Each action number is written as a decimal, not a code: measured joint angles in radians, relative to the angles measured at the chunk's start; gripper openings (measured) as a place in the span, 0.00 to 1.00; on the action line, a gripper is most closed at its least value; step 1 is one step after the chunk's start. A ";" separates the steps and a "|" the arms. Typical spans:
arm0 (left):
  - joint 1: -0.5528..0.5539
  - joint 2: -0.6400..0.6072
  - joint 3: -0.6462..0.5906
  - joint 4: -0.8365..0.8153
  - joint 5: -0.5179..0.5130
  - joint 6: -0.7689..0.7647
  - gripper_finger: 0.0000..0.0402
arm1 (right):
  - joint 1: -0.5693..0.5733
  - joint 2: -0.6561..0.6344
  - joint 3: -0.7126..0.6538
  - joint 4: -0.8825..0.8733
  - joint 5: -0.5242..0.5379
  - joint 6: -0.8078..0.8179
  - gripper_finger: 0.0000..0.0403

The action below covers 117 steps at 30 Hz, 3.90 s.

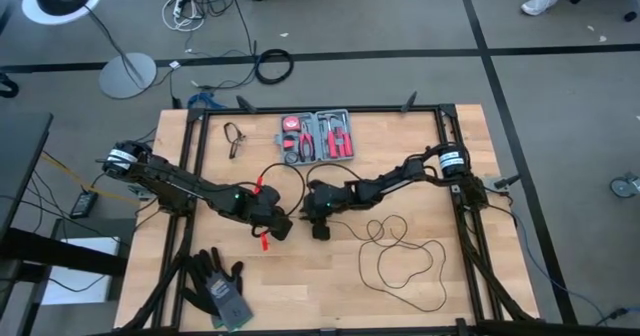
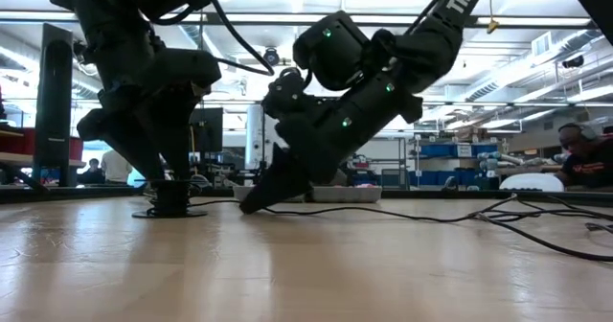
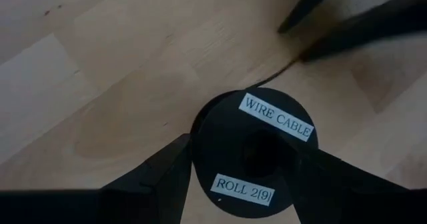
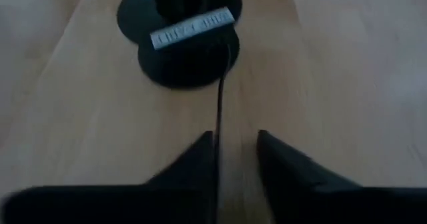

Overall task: Coil cords
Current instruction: Uncoil the black wire from the black spool

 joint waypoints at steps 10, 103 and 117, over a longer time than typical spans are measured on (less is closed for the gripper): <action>0.000 0.000 0.000 -0.038 0.036 -0.003 0.56 | 0.030 -0.138 -0.003 -0.420 -0.047 0.026 0.01; -0.016 0.000 0.000 0.142 -0.022 0.016 0.56 | 0.414 -0.575 -0.396 -0.215 0.335 -0.139 0.22; -0.016 0.000 0.000 0.157 -0.021 0.015 0.56 | 0.371 -0.576 -0.307 -0.402 0.153 -0.312 0.20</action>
